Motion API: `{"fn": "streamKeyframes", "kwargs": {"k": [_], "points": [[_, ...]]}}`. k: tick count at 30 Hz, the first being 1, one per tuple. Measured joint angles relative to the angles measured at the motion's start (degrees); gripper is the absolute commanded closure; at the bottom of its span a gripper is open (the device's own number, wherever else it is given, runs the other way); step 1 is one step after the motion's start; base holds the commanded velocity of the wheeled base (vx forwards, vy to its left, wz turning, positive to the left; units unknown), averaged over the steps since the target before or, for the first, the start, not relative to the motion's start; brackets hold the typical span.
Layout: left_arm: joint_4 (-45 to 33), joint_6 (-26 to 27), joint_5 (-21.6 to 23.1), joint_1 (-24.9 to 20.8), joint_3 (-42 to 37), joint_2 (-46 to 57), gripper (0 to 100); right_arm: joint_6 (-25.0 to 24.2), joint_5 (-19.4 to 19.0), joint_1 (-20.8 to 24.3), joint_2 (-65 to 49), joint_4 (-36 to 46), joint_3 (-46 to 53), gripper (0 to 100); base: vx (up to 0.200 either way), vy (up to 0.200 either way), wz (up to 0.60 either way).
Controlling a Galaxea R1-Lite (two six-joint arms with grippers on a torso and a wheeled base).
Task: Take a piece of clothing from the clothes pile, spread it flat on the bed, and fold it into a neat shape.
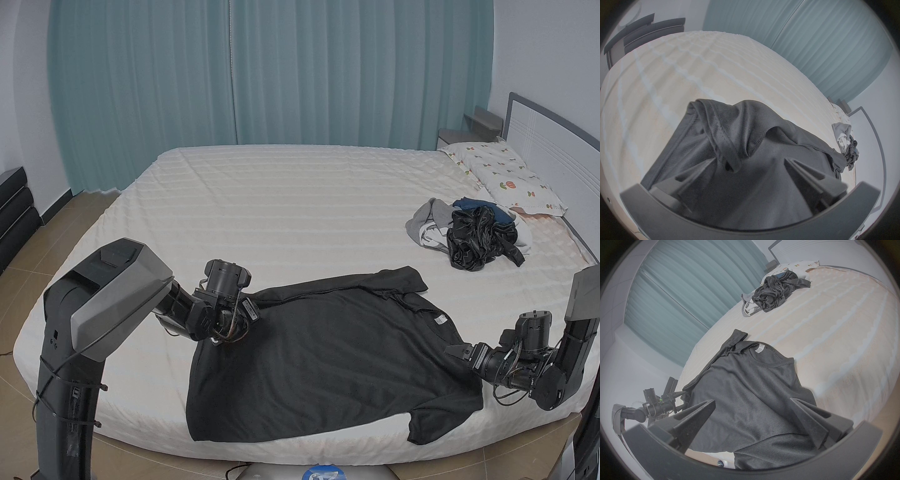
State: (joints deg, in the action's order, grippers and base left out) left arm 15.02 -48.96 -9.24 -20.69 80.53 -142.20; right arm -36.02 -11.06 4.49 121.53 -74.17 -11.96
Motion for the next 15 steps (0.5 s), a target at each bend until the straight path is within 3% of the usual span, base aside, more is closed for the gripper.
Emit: {"fn": "streamKeyframes", "kwargs": {"k": [7,15], "points": [[0.8,-3.9,-5.0,2.1,5.3,-2.1,100,0.1,0.0,0.0,0.1,0.0,0.1,0,0.000,0.000,0.00],[0.9,-4.8,-5.3,6.6,12.3,-2.9,100,0.1,0.0,0.0,0.1,0.0,0.1,0,0.000,0.000,0.00]]}}
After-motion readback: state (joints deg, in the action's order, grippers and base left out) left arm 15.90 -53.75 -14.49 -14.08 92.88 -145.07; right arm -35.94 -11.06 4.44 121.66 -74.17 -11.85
